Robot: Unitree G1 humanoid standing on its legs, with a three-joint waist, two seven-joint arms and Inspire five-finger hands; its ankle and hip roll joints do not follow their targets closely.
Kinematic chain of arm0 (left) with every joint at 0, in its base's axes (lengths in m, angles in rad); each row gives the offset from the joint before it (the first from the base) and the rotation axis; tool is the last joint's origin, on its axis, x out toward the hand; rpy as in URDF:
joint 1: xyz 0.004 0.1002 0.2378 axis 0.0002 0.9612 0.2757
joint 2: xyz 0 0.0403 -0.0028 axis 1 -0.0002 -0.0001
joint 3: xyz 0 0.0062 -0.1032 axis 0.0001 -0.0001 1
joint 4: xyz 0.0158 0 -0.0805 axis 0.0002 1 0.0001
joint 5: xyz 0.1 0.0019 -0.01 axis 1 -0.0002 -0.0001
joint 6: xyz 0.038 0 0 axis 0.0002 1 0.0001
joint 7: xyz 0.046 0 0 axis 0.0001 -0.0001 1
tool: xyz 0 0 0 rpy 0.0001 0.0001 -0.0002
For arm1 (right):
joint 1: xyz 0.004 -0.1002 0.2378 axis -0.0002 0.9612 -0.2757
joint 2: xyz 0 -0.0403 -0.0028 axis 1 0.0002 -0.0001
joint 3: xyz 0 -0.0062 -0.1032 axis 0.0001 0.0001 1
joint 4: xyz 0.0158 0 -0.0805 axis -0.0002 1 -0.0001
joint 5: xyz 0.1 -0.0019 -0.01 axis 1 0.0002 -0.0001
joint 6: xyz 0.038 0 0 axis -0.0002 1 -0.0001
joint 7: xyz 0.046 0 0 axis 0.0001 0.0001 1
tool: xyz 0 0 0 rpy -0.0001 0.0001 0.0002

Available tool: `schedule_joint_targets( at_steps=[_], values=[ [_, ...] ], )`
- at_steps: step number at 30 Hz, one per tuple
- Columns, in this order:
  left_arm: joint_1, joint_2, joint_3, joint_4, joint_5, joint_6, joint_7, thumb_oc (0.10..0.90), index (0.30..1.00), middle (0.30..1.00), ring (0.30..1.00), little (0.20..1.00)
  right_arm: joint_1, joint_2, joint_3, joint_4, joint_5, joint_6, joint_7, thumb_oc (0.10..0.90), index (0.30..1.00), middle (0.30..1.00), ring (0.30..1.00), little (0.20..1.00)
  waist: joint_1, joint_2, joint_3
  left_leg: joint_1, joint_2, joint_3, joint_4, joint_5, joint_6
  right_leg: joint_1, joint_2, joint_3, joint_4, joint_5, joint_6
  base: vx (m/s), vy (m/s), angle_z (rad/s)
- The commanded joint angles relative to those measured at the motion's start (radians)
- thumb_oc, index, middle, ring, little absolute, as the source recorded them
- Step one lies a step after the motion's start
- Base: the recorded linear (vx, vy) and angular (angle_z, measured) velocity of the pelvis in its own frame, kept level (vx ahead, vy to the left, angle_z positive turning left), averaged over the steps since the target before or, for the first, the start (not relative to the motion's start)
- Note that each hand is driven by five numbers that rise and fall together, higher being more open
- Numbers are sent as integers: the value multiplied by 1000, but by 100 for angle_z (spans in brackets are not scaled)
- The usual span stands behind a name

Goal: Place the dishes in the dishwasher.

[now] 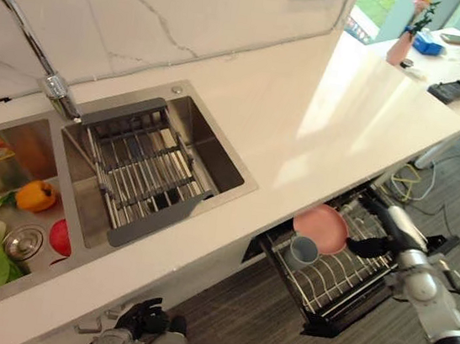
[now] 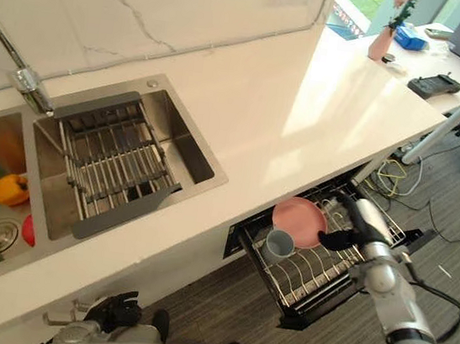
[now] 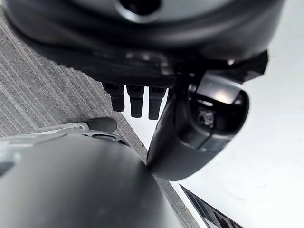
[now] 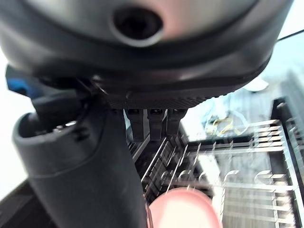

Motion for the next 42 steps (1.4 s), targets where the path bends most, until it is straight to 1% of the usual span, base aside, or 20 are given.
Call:
schedule_joint_targets(
  at_steps=[1, 2, 3, 6, 9, 12, 14, 18, 19, 24, 27, 28, 29, 30, 33, 37, 39, 40, 41, 42],
  values=[
    [-5, 29, -49, 80, 1, -20, 84, 800, 900, 900, 900, 900, -49, -90, -150, -27, 63, -29, -216, 800, 900, 900, 900, 900, -13, -11, -78, -19, 9, 29, 29, -57, 3, 51, -102, 75, 18, -86, 107, -2, -13, -23],
    [-9, 19, -24, 87, -8, -16, 87, 800, 900, 900, 900, 900, 2, -84, -239, 12, 91, -19, -270, 714, 771, 771, 771, 771, -42, -12, -82, -12, 9, 34, 30, -62, 5, 50, -101, 87, 18, -88, 106, 7, -21, -28],
    [-11, 16, -25, 95, -13, -15, 88, 800, 900, 900, 900, 900, 61, -77, -305, 33, 98, -8, -293, 406, 309, 309, 309, 309, -45, -12, -85, -2, 9, 40, 30, -66, 6, 52, -100, 95, 18, -91, 105, 4, -31, -24],
    [-13, 9, -19, 88, -26, -14, 90, 800, 900, 900, 900, 900, 166, -61, -401, 151, 114, 23, -334, 400, 300, 300, 300, 300, -76, -9, -87, 5, 10, 49, 28, -67, 5, 53, -97, 106, 18, -94, 104, 1, -29, -19],
    [-13, 1, -40, 60, -46, -11, 84, 800, 900, 900, 900, 900, 234, 10, -425, 307, 176, 42, -357, 400, 300, 300, 300, 300, -93, -1, -83, 5, 14, 52, 26, -64, 3, 52, -94, 110, 18, -95, 102, -12, -34, -14],
    [-6, -20, -51, 59, -65, -2, 73, 800, 900, 900, 900, 900, 242, 129, -324, 394, 239, 49, -289, 400, 300, 300, 300, 300, -103, 9, -75, 4, 17, 55, 19, -54, -2, 52, -91, 106, 18, -96, 100, -18, -23, -7],
    [-4, -19, -49, 58, -66, -2, 73, 800, 900, 900, 900, 900, 240, 130, -320, 395, 239, 48, -289, 400, 300, 300, 300, 300, -105, 8, -76, 4, 17, 55, 18, -53, -2, 53, -91, 106, 18, -97, 100, 9, -10, -12],
    [35, -23, -38, 46, -136, -2, 64, 800, 900, 900, 900, 900, 140, 193, -108, 351, 194, 45, -186, 400, 300, 300, 300, 300, -83, 20, -57, -5, 23, 58, 16, -35, -11, 53, -88, 92, 17, -94, 97, 14, -6, -7],
    [35, -22, -37, 45, -137, -2, 64, 800, 900, 900, 900, 900, 137, 193, -106, 353, 194, 45, -187, 400, 300, 300, 300, 300, -85, 19, -56, -5, 23, 58, 16, -35, -11, 53, -87, 92, 17, -94, 96, 0, 0, 0],
    [38, 5, -55, 17, -149, 0, 60, 800, 900, 900, 900, 900, -8, 214, 13, 454, 231, 32, -139, 400, 300, 300, 300, 300, -31, 35, -28, -64, 40, 31, 17, 1, -39, 36, -80, 35, 19, -98, 87, -40, -27, 24],
    [41, 32, -74, 11, -148, 8, 40, 800, 900, 900, 900, 900, -86, 176, 74, 534, 211, 37, -98, 400, 300, 300, 300, 300, 20, 59, -13, -127, 55, -17, 17, 38, -69, 35, -65, -50, 16, -113, 77, -36, -60, 68],
    [40, 32, -74, 11, -148, 8, 40, 800, 900, 900, 900, 900, -88, 175, 75, 536, 212, 36, -98, 400, 300, 300, 300, 300, 18, 60, -13, -129, 55, -20, 17, 38, -70, 35, -64, -52, 16, -113, 77, -22, -37, 90],
    [52, 41, -81, 5, -150, 9, 33, 800, 900, 900, 900, 900, -124, 142, 87, 527, 200, 35, -96, 400, 300, 300, 300, 300, 42, 72, -6, -151, 59, -35, 18, 54, -79, 36, -60, -80, 16, -118, 76, -20, -21, 63],
    [52, 40, -81, 4, -150, 10, 33, 800, 900, 900, 900, 900, -125, 141, 87, 528, 200, 35, -95, 400, 300, 300, 300, 300, 39, 73, -7, -153, 59, -37, 18, 54, -79, 36, -60, -82, 16, -118, 75, -23, -25, 62],
    [65, 52, -82, 25, -143, 8, 28, 800, 900, 900, 900, 900, -189, 83, 100, 504, 190, 28, -94, 400, 300, 300, 300, 300, 76, 90, -3, -176, 62, -54, 17, 68, -87, 33, -55, -110, 16, -125, 73, 5, -9, 35],
    [81, 71, -105, 37, -118, -5, 20, 800, 900, 900, 900, 900, -327, -28, 219, 386, 110, -2, -64, 400, 300, 300, 300, 300, 118, 107, 21, -205, 64, -69, 19, 79, -91, 11, -58, -128, 18, -124, 74, -32, 16, 16],
    [83, 71, -106, 48, -128, -8, 13, 800, 900, 900, 900, 900, -410, -53, 276, 333, 94, -18, -61, 400, 300, 300, 300, 300, 128, 116, 37, -220, 65, -72, 20, 82, -90, -8, -61, -127, 21, -121, 77, -43, 50, 10],
    [80, 77, -118, 71, -142, -8, -3, 800, 900, 900, 900, 900, -501, -73, 357, 299, 46, -31, -58, 400, 300, 300, 300, 300, 145, 118, 49, -232, 66, -74, 20, 84, -89, -23, -68, -124, 25, -118, 78, -19, 54, 6],
    [79, 73, -115, 72, -142, -8, -4, 800, 900, 900, 900, 900, -510, -73, 364, 303, 47, -31, -59, 400, 300, 300, 300, 300, 142, 119, 50, -233, 66, -73, 20, 84, -89, -25, -68, -123, 27, -119, 78, 2, 59, 6],
    [76, 81, -126, 86, -142, -4, -15, 800, 900, 900, 900, 900, -548, -95, 418, 285, -6, -35, -50, 400, 300, 300, 300, 300, 151, 117, 53, -237, 67, -74, 20, 85, -89, -30, -71, -124, 30, -117, 79, 11, 41, 1]
  ],
)
